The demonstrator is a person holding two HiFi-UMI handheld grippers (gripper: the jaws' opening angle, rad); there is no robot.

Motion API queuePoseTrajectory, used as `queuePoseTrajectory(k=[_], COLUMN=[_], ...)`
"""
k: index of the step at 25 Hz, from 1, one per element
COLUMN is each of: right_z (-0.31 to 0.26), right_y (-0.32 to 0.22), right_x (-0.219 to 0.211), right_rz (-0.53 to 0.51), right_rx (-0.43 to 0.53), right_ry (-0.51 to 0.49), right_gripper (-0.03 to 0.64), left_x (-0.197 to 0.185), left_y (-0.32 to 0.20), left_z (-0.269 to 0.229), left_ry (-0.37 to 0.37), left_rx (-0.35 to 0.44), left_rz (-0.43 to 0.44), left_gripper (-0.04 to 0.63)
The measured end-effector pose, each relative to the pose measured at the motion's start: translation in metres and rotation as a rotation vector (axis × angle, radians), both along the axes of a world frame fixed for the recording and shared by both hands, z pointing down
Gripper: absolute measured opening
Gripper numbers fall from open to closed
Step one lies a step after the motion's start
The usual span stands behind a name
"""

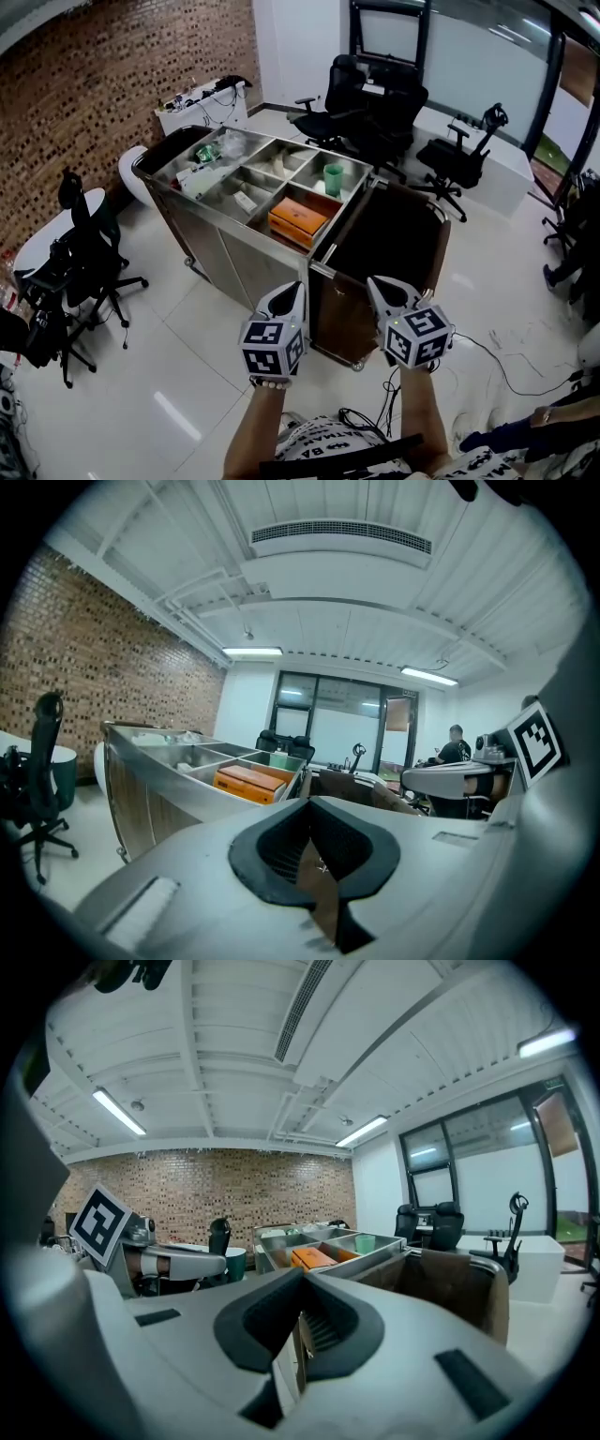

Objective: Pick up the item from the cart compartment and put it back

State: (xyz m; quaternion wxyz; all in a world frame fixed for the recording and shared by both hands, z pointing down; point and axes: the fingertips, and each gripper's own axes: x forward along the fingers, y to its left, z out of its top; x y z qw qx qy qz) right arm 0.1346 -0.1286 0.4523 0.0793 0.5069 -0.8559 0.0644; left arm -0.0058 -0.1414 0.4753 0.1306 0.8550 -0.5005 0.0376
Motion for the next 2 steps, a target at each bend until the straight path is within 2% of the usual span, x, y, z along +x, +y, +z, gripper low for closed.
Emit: queuePoseTrajectory(k=[2], right_z=[0.0005], right_y=[0.0007], right_x=[-0.0019], right_rz=[0.0], right_rx=[-0.001], right_ry=[-0.003], right_gripper=[0.008], left_x=[-0.0007], left_y=[0.0005], left_z=[-0.0002], left_ry=[0.0], left_rx=[0.0], left_rz=[0.002], left_gripper=[0.002])
